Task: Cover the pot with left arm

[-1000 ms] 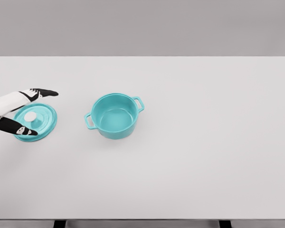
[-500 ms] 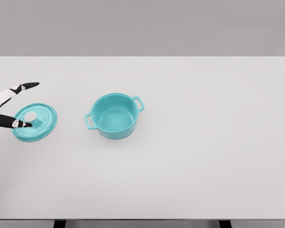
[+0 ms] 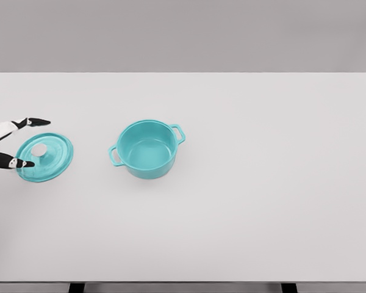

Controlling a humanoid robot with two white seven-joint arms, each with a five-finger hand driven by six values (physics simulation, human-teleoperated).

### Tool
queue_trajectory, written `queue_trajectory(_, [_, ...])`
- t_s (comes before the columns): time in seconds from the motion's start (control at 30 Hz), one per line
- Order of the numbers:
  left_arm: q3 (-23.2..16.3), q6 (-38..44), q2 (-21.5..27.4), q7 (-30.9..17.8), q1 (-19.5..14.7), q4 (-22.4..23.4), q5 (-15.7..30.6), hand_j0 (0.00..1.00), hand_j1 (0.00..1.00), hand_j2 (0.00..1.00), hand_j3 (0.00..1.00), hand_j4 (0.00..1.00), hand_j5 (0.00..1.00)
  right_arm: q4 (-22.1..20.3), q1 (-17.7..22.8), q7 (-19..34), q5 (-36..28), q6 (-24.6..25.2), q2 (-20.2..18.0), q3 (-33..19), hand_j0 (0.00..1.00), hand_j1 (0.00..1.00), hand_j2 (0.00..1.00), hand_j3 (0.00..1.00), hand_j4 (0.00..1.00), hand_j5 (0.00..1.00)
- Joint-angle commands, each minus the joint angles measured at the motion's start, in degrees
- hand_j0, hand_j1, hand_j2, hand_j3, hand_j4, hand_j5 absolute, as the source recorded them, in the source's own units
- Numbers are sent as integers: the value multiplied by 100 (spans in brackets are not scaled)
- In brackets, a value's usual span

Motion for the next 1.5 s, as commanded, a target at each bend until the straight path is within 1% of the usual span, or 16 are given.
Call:
queue_trajectory(0.0, [0,7,6,-119,0,100,144,80,80,80,80,80,80,0,-9,2,3,-3,0,-1,100,100,100,100,100,100])
queue_trajectory(0.03, [0,7,-29,-198,-9,196,144,80,80,80,80,80,80,0,-9,2,3,-3,0,-1,100,100,100,100,100,100])
queue_trajectory(0.1, [0,7,-108,-199,-18,249,135,83,83,83,83,83,83,0,-9,2,3,-3,0,-1,100,100,100,100,100,100])
queue_trajectory(0.33, [-9,7,-328,-207,-53,486,82,83,83,83,83,83,83,0,0,2,3,-3,0,-1,100,100,100,100,100,100])
queue_trajectory(0.5, [-88,7,-337,-216,-123,487,91,82,82,82,82,82,82,0,0,2,3,-3,0,-1,100,100,100,100,100,100])
queue_trajectory(0.73, [-88,7,-345,-216,-158,513,65,82,82,82,82,82,82,0,-9,2,3,-3,0,-1,100,100,100,100,100,100])
queue_trajectory(0.83, [-97,7,-363,-216,-211,698,56,82,82,82,82,82,82,0,0,2,3,-3,0,-1,100,100,100,100,100,100])
queue_trajectory(0.97, [-97,7,-424,-216,-211,689,47,81,81,81,81,81,81,0,0,2,3,-3,0,-1,100,100,100,100,100,100])
queue_trajectory(1.0, [-176,7,-477,-207,-220,706,47,80,80,80,80,80,80,0,-9,2,3,-3,0,-1,100,100,100,100,100,100])
queue_trajectory(1.07, [-457,7,-486,-216,-439,873,56,79,79,79,79,79,79,0,0,2,3,-3,0,-1,100,100,100,100,100,100])
queue_trajectory(1.3, [-475,7,-486,-216,-457,865,65,79,79,79,79,79,79,0,-9,2,3,-3,0,-1,100,100,100,100,100,100])
queue_trajectory(1.47, [-475,7,-486,-216,-457,891,82,78,78,78,78,78,78,0,-9,2,3,-3,0,-1,100,100,100,100,100,100])
